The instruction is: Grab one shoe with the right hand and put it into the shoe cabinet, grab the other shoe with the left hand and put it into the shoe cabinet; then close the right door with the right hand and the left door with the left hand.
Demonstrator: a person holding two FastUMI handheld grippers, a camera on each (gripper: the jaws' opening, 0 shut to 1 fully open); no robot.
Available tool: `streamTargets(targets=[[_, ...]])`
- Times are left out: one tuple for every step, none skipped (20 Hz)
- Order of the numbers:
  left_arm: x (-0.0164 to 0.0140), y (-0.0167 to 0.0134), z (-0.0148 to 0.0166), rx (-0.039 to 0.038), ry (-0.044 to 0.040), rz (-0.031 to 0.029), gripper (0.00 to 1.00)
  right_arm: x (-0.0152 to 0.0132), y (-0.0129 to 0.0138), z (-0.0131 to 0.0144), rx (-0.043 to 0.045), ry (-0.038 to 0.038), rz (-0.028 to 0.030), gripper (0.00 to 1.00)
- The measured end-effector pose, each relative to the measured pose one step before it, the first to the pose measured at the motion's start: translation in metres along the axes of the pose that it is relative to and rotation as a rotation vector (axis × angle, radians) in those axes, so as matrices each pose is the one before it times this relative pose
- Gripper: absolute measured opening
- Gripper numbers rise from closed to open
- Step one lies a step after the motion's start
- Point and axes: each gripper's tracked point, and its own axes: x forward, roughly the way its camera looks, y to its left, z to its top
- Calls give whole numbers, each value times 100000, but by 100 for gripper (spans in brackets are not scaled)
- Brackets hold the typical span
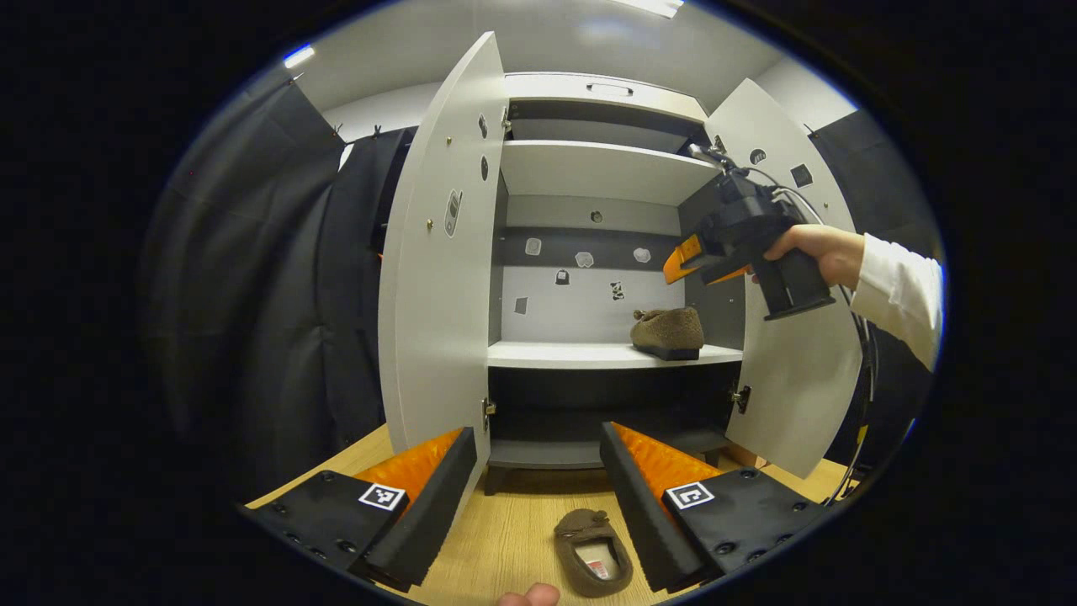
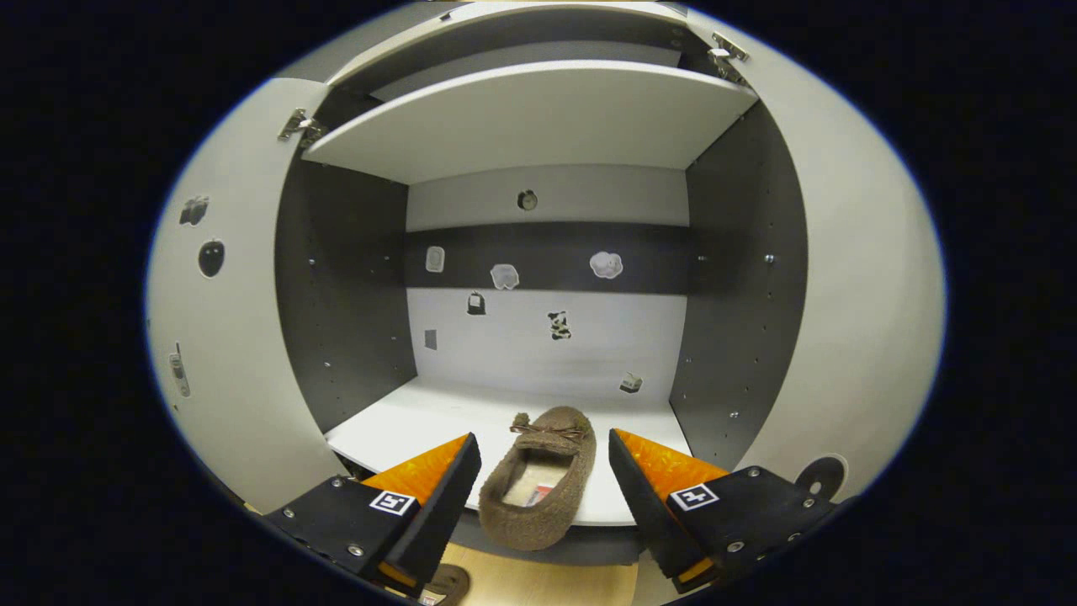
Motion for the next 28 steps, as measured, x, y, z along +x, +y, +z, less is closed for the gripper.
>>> streamTargets(targets=[[65,-44,134,-236,-156,-317,96,-1341,507,320,-1025,-2866,789,95],[-6,-102,101,-120,-142,-382,97,-1454,325,123,-1817,-2465,-16,94],[-105,-157,98,115,-187,-252,97,-1558,393,-75,-2465,-2240,199,94],[-42,-160,100,308,-232,-374,97,-1725,311,30,-2539,-2323,-446,94],[-36,-170,-89,319,241,-471,96,-1577,341,-55,-2410,-2308,-361,94],[-59,-226,-46,35,469,-707,99,-1615,291,-171,-2086,-1992,-566,94],[-11,-355,-222,-383,593,-1063,96,-1603,161,-315,-1250,-1686,-985,94],[-10,-359,-173,-392,813,-943,96,-1463,238,-146,-15,-2106,-890,94],[14,-296,-214,-142,878,-653,97,-1415,458,-486,731,-1215,123,94],[-6,-370,-198,206,845,-713,97,-1360,416,-739,757,-234,66,94],[18,-293,-216,408,585,-607,97,-1264,159,-847,350,132,-365,94],[-105,-444,-114,395,289,-773,97,-1079,20,-758,64,165,-943,94],[-30,-470,-146,349,187,-938,97,-1174,-34,-609,-75,-471,-877,94],[-130,-417,-239,192,337,-866,97,-951,29,-553,194,-413,-1030,94],[-49,-437,-357,24,812,-741,97,-202,337,-860,466,738,-727,94],[86,-399,-408,108,1031,-671,97,-515,-65,-471,765,-219,-782,94],[72,-307,-380,352,1282,-466,97,-681,-322,-251,1349,-113,-1255,94],[63,-271,-268,313,1071,-463,97,-449,-101,-37,1262,-553,-424,94],[173,-181,-292,103,908,-533,96,-372,-280,-130,522,-814,-797,91],[249,-181,-355,117,1288,-1245,97,-362,-486,-87,-310,-523,-1549,94],[320,-53,-632,204,1939,-952,96,-275,-473,-290,-996,-345,-1404,94],[272,63,-757,9,2216,-328,97,-310,-179,-242,-780,-193,-727,94],[300,126,-990,-535,2569,-294,97,-293,-101,-344,307,41,-182,94],[548,-67,-1158,-871,3229,-1454,97,-225,131,-237,1311,-26,463,94],[560,57,-1392,-1197,3986,-1470,99,-199,182,-345,1537,219,816,94],[689,95,-1625,-1653,4836,-1002,97,-237,-128,-314,1161,180,400,94],[573,103,-1516,-2048,4898,-1199,97,-150,-188,-229,351,217,-151,94],[787,287,-1441,-2064,4159,-923,97,-140,-123,-130,-163,-117,-21,94]])
